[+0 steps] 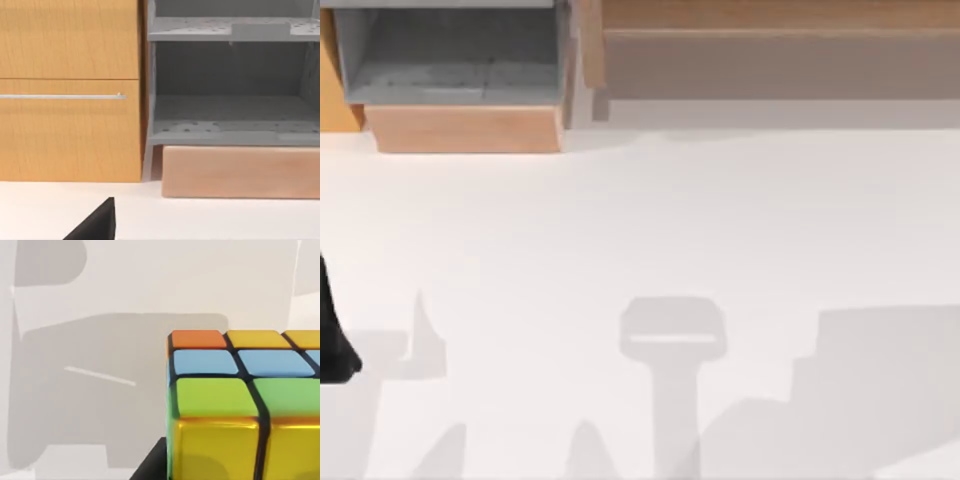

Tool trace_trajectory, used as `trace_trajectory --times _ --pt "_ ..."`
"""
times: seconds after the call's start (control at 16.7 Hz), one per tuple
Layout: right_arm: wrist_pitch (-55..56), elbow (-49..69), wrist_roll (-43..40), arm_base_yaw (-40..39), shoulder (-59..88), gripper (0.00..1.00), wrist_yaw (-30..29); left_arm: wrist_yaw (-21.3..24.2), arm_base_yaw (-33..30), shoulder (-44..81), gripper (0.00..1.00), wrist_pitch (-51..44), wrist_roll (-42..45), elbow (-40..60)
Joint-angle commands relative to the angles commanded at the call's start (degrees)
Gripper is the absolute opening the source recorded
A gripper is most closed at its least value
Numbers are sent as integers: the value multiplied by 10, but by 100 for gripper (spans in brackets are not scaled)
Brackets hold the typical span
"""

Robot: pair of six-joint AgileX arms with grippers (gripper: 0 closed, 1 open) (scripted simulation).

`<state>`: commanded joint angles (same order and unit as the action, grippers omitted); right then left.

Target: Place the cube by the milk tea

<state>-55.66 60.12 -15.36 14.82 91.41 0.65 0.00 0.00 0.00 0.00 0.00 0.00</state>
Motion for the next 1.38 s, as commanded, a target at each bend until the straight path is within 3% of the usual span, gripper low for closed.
trace_trajectory --times 0.96,1.38 --pt "26 -29 -1 13 27 0 -4 0 0 0 100 0 0 0" --pt "26 -29 -1 13 27 53 -4 0 0 0 100 0 0 0"
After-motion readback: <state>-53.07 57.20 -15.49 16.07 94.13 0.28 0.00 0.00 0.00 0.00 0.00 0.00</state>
